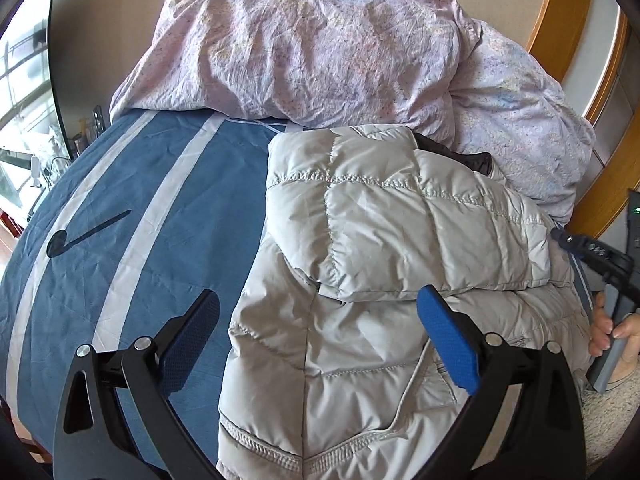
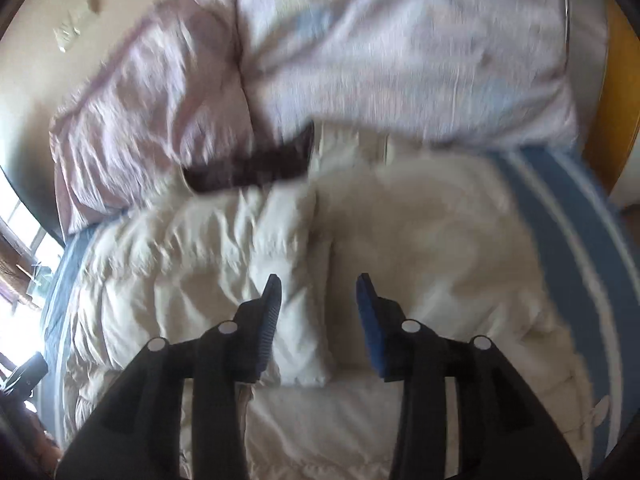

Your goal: Fold large clothes

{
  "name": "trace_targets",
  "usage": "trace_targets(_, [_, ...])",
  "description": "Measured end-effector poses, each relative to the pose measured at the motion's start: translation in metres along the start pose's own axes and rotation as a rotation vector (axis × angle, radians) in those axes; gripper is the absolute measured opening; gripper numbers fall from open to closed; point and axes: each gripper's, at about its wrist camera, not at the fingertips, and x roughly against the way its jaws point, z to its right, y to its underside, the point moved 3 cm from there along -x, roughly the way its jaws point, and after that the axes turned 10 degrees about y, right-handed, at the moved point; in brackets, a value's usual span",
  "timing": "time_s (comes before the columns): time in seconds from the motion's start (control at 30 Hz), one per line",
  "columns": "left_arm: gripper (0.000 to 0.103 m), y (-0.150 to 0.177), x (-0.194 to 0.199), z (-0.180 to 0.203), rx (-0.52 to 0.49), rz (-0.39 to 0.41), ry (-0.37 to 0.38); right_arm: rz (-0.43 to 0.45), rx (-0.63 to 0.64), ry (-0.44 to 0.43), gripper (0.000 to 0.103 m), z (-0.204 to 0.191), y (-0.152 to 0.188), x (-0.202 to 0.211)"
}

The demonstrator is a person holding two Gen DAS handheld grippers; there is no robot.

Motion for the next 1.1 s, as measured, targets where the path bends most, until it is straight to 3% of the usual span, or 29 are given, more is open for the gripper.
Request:
trace_targets(0.13, [0.100, 0.002, -0.005, -0.001, 0.017, -0.021, 0.012, -0.058, 0.078, -0.081, 0.040, -0.018, 0.006, -0.010])
trace_targets(0.2, [0.100, 0.003, -0.006, -0.002, 0.025, -0.025, 0.016, -0.120, 0.108, -0.067, 0.040, -0.028, 0.013, -0.028])
trace_targets(0.23, [0.100, 0.005, -0.007, -0.003, 0.029, -0.029, 0.014, -0.193, 0.117, -0.032, 0.040, -0.029, 0.018, -0.047])
trace_targets(0.3, [0.100, 0.008, -0.006, -0.005, 0.039, -0.034, 0.010, -0.258, 0.085, -0.053, 0.040, -0.024, 0.023, -0.070])
trace_targets(0.43, [0.100, 0.017, 0.004, -0.017, 0.065, -0.041, 0.016, -0.309, 0.002, -0.136, 0.040, -0.010, 0.018, -0.070])
trace_targets(0.6, [0.100, 0.027, 0.026, -0.041, 0.104, -0.031, 0.045, -0.285, -0.040, -0.275, 0.075, 0.018, 0.022, -0.026])
trace_targets(0.83, [0.100, 0.055, 0.047, -0.077, 0.179, -0.074, 0.126, -0.273, -0.184, -0.278, 0.083, 0.123, 0.048, 0.032])
trace_targets(0.97, [0.100, 0.077, 0.052, -0.089, 0.249, -0.109, 0.214, -0.289, -0.334, -0.214, 0.083, 0.202, 0.080, 0.054])
trace_targets(1.1, [0.099, 0.094, 0.052, -0.092, 0.290, -0.132, 0.282, -0.327, -0.422, -0.212, 0.083, 0.248, 0.120, 0.063])
